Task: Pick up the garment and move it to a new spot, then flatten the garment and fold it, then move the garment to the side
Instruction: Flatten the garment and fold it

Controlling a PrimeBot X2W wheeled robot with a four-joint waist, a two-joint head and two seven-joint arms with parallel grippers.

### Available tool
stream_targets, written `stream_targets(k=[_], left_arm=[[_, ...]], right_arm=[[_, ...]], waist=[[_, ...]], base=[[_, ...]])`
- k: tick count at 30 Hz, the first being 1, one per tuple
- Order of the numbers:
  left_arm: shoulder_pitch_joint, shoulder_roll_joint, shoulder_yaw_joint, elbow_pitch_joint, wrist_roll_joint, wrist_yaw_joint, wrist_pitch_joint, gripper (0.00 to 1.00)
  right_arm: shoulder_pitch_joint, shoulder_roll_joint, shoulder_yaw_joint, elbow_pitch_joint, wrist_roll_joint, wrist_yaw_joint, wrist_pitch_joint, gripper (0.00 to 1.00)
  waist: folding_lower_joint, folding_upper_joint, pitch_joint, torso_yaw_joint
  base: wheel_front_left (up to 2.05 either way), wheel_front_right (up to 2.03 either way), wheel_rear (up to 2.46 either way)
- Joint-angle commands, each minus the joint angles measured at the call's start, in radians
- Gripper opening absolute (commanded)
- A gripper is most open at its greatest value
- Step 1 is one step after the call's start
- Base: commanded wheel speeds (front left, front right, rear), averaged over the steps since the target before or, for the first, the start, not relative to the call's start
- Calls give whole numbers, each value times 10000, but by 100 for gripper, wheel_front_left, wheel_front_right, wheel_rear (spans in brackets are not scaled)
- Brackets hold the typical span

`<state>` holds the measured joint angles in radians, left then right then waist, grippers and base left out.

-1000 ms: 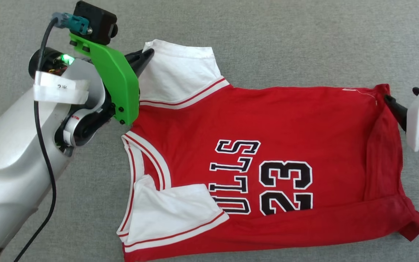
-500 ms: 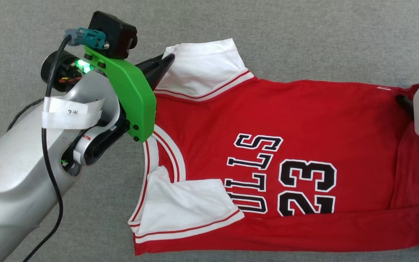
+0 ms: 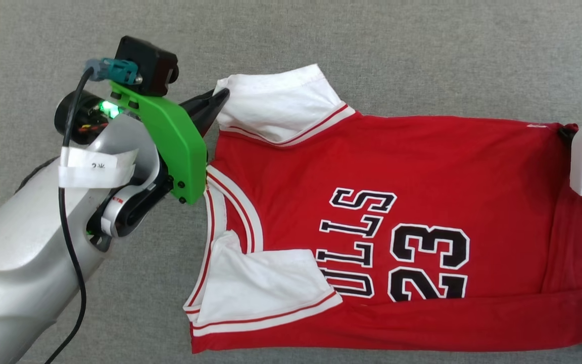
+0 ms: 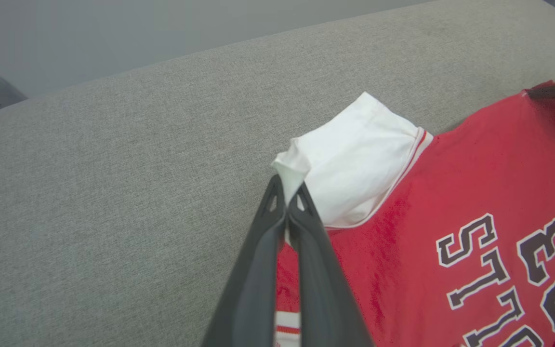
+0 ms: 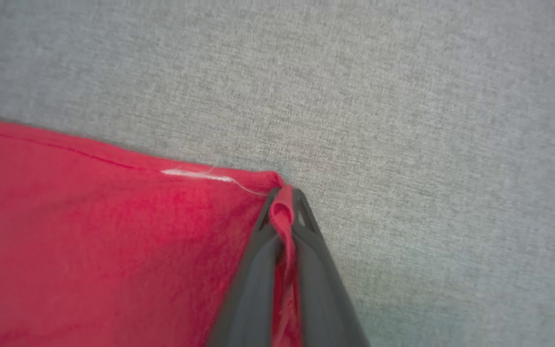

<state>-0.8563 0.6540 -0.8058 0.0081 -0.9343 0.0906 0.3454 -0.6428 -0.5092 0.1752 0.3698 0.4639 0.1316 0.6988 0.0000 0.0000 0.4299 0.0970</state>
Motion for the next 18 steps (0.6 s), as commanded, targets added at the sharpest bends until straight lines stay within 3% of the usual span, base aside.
stream_targets(k=[1,12,18], left_arm=[[213,-7,48,87,-130,-71,-115,0],[1161,77,91,530,-400,-57,-773,0],[2167,266,-37,100,-609,192,-988,0]], right_arm=[[194,-2,-20,176,58,-9,-192,0],[1163,19,-565,37,1270,-9,-1993,0],[2416,-170,-645,-579,2255,-9,-2904,0]], waist=[[0,0,-224,-54],[0,0,-1486,-100],[0,0,-2195,6]], base=[[0,0,0],[0,0,0],[0,0,0]])
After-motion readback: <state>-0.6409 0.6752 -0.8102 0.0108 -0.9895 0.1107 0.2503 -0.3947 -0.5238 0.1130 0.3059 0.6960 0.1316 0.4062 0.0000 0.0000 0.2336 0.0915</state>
